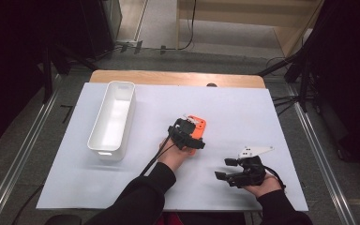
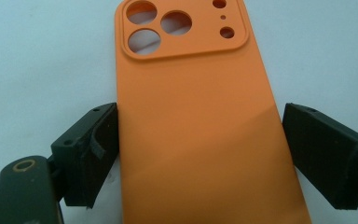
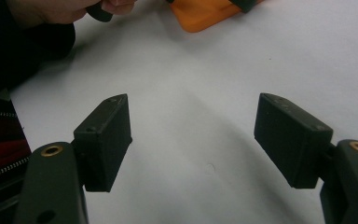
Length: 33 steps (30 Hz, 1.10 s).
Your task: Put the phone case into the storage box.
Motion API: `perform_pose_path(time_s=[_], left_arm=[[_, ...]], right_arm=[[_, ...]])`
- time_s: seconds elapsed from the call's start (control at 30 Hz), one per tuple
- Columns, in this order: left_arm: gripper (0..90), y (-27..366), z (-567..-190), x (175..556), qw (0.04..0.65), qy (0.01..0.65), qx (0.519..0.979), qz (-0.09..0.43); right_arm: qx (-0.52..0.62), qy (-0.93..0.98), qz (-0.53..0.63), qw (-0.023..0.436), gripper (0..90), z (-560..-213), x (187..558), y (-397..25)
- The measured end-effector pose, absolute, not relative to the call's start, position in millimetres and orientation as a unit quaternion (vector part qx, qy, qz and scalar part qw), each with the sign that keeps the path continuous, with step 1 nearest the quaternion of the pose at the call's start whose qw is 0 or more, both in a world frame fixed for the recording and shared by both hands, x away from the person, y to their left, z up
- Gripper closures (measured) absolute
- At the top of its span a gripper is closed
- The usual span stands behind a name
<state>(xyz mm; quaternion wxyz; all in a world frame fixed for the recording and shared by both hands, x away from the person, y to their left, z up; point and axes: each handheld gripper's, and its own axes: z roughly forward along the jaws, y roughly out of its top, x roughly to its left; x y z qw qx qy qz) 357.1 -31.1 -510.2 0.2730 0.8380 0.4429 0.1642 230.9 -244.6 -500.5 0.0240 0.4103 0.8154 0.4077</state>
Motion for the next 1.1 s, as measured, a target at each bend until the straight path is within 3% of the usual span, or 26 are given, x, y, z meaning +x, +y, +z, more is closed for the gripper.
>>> perform_pose_path(time_s=[1.1], left_arm=[[14.7, -16.6, -484.0, 362.1, 0.309, 0.428, 0.844, 0.097]], right_arm=[[0.41, 0.815, 0.409, 0.023, 26.1, -500.3, 231.0, -244.8]])
